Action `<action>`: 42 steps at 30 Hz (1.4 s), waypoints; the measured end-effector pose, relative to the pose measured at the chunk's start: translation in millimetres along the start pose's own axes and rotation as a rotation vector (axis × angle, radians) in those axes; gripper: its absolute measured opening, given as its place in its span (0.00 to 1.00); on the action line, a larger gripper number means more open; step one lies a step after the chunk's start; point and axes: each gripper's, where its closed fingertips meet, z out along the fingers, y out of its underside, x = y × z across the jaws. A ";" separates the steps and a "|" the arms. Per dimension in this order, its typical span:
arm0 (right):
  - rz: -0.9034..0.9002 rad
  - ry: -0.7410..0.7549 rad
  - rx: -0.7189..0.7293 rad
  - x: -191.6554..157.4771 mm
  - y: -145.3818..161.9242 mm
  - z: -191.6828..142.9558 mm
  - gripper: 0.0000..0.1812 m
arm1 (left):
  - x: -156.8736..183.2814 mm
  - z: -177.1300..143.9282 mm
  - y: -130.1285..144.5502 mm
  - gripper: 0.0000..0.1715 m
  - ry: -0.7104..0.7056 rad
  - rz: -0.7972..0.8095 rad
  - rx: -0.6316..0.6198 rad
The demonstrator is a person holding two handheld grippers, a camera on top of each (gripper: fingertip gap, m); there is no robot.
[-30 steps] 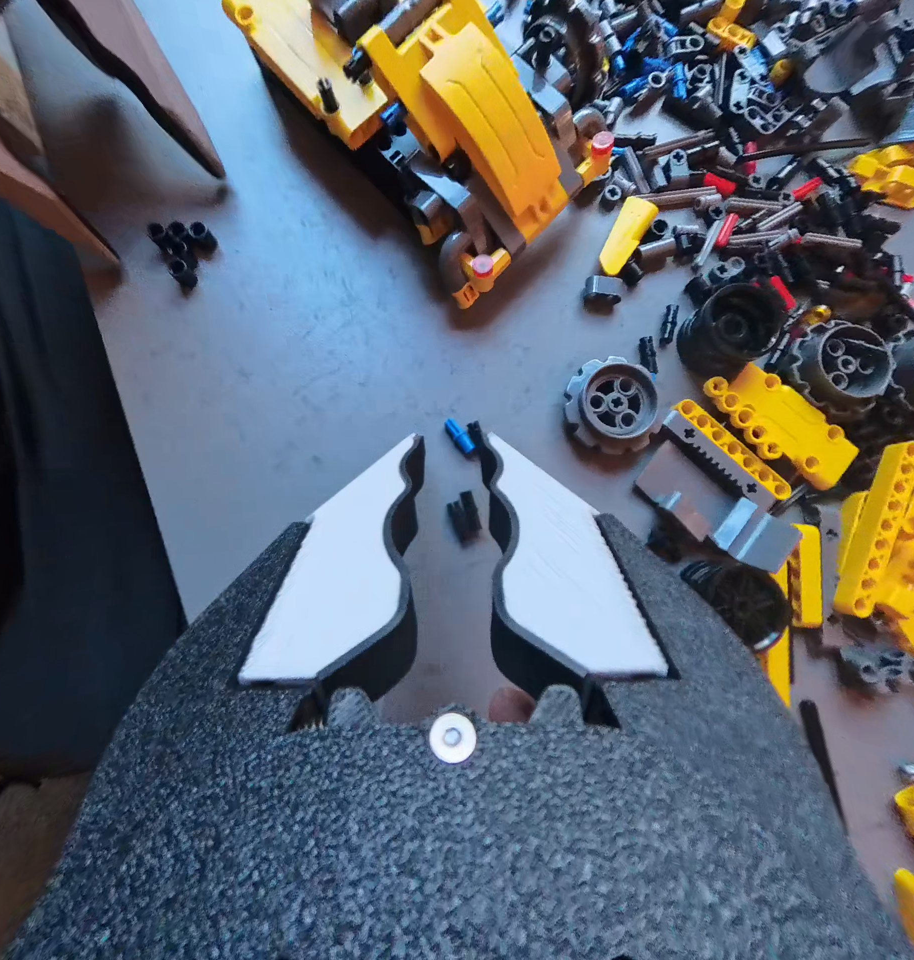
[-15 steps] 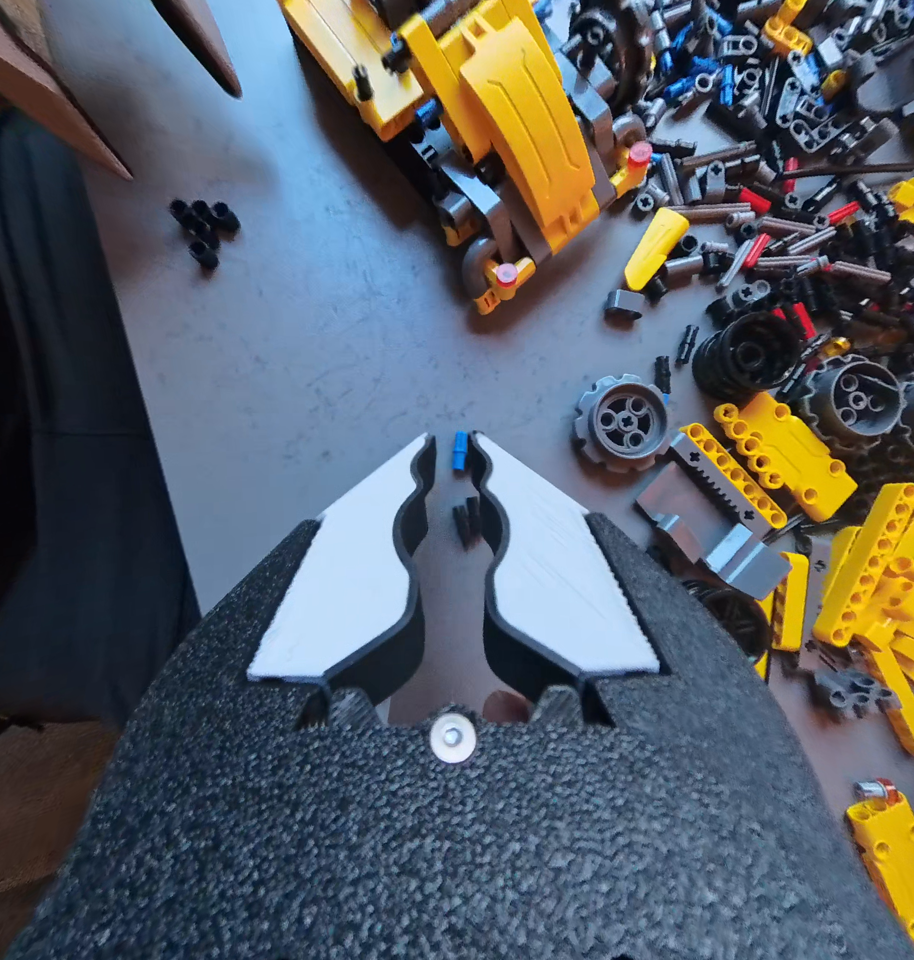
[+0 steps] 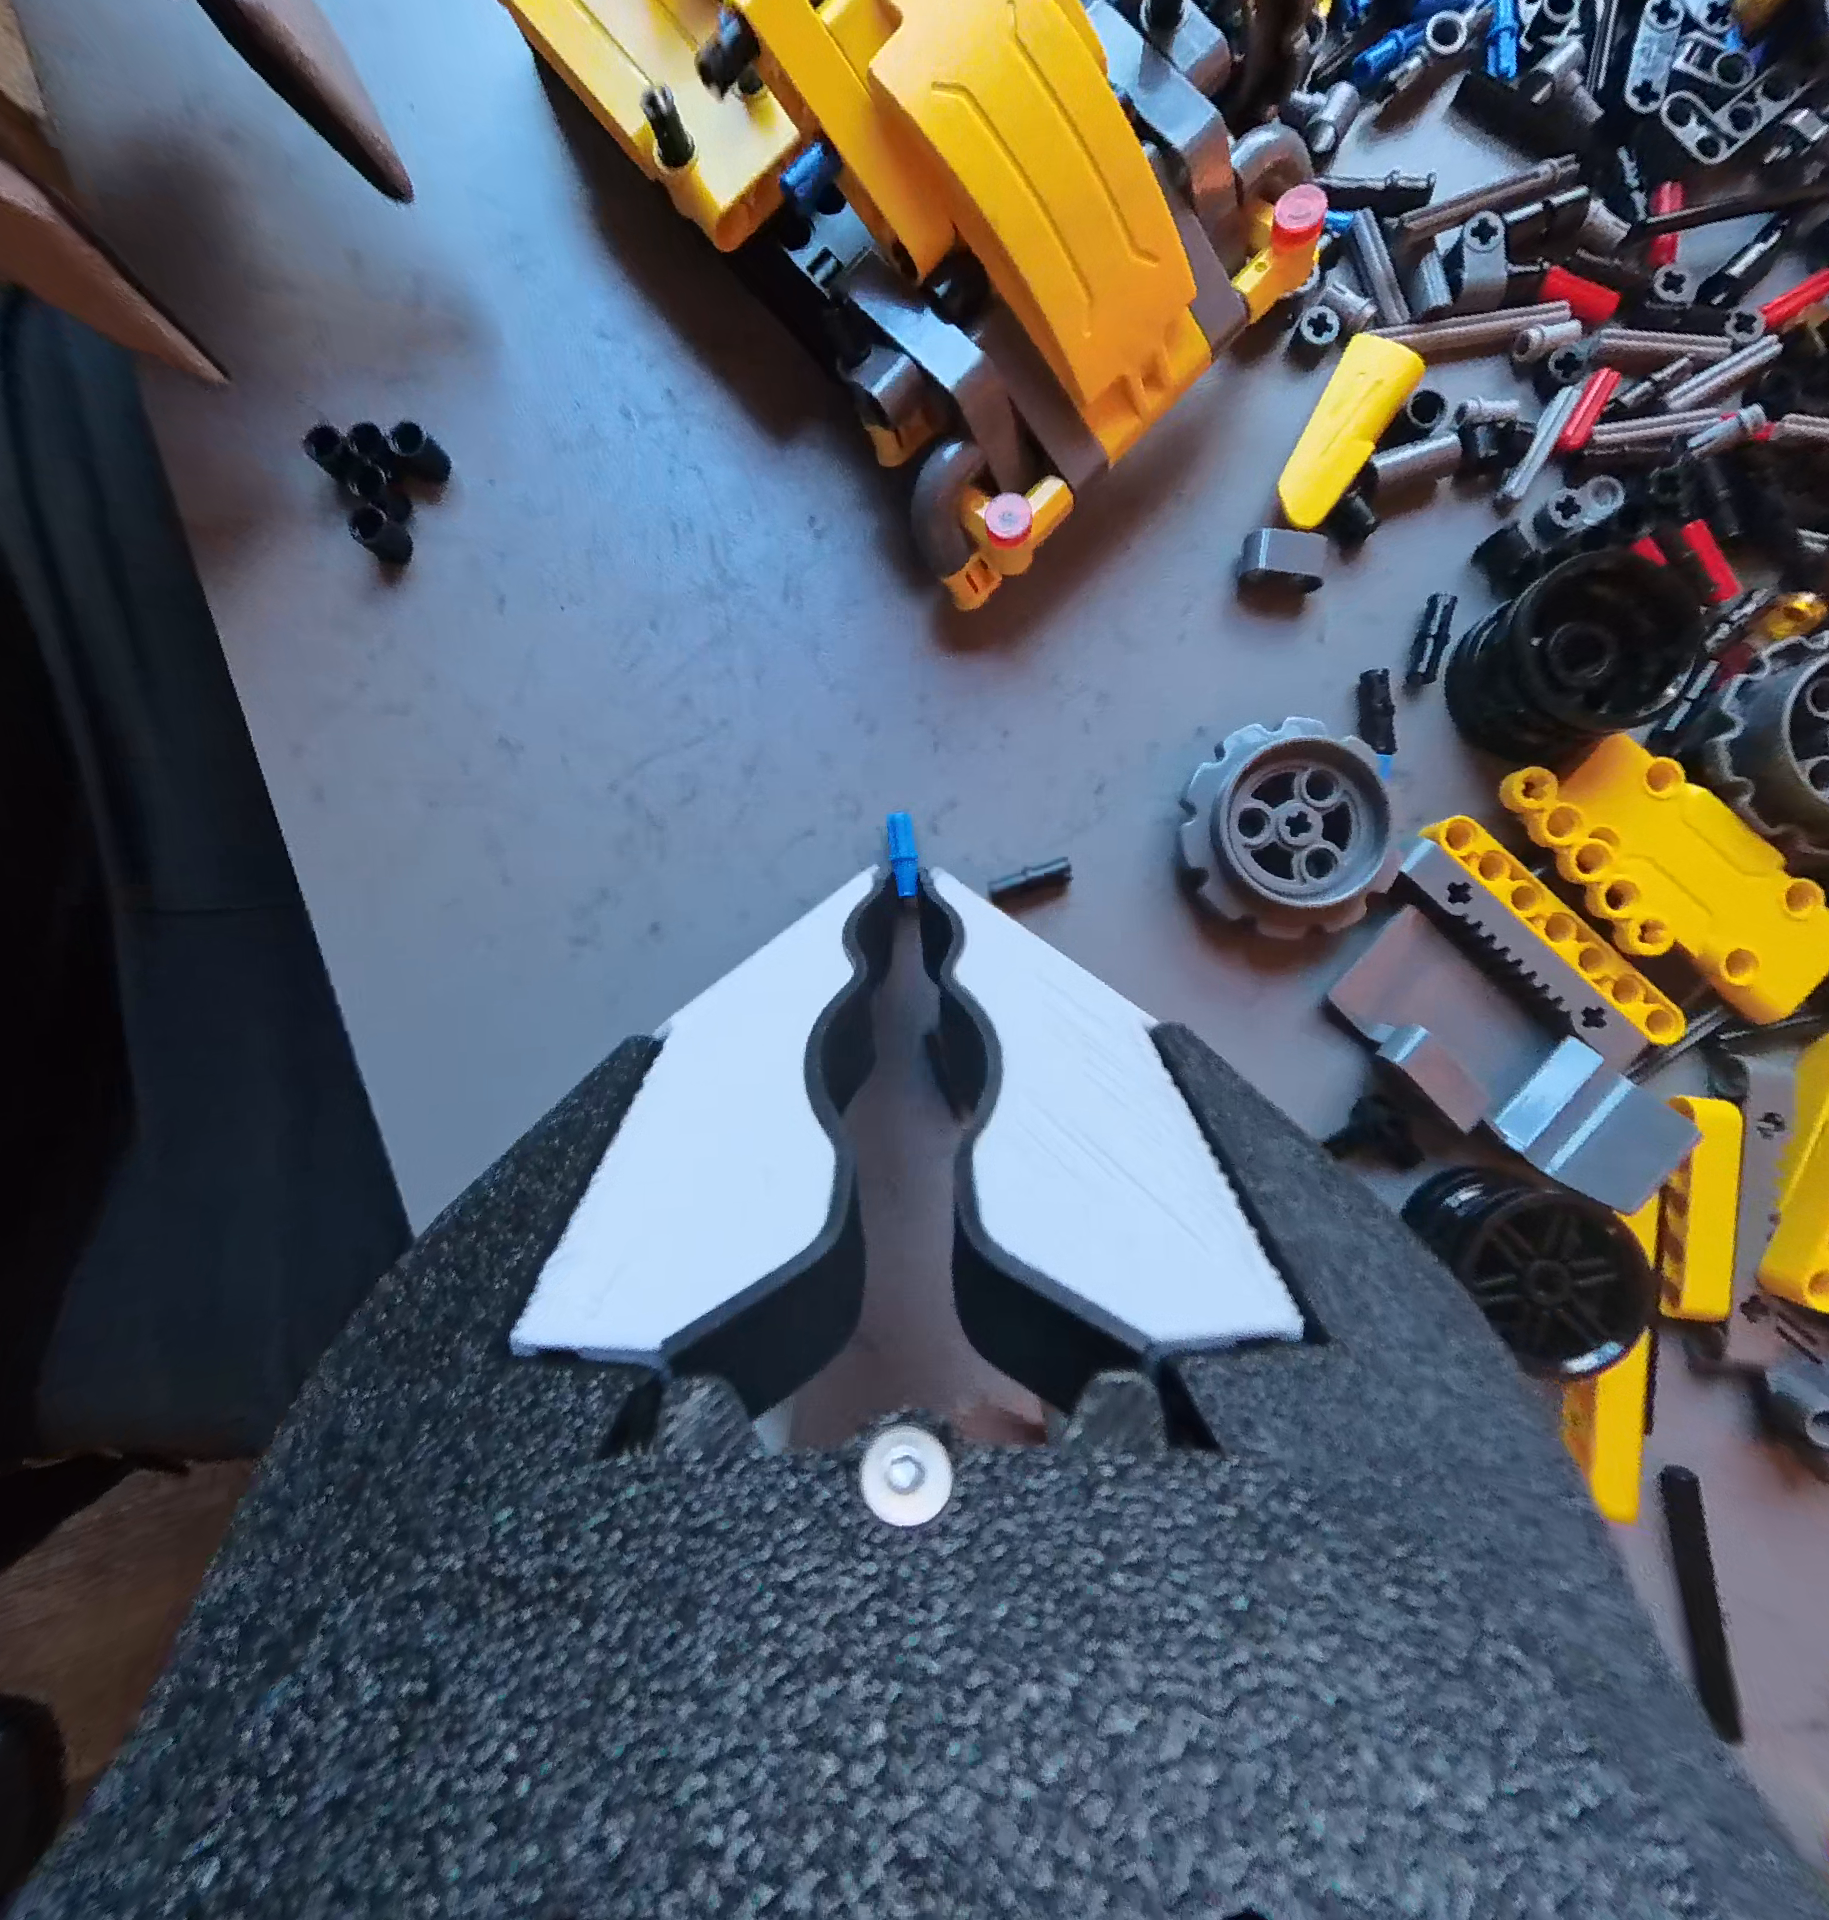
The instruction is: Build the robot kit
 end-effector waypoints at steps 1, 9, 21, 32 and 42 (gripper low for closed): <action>0.009 -0.014 0.016 -3.4 -2.5 0.4 0.02 | 0.2 0.5 -0.8 0.22 0.002 0.004 0.004; 0.171 -0.216 0.417 -64.6 -74.0 -16.1 0.02 | -5.1 -0.5 -28.0 0.18 -0.014 0.013 0.130; 0.702 -0.703 0.864 -109.3 -123.7 -51.1 0.02 | 13.7 -42.4 -84.5 0.14 -0.263 0.497 0.465; 0.806 -0.834 0.874 -121.3 -122.7 -42.6 0.01 | 29.5 -43.9 -83.1 0.09 -0.228 0.678 0.441; 0.659 -0.634 0.729 -115.4 -112.4 -29.8 0.04 | 29.2 -33.2 -71.7 0.08 -0.135 0.705 0.358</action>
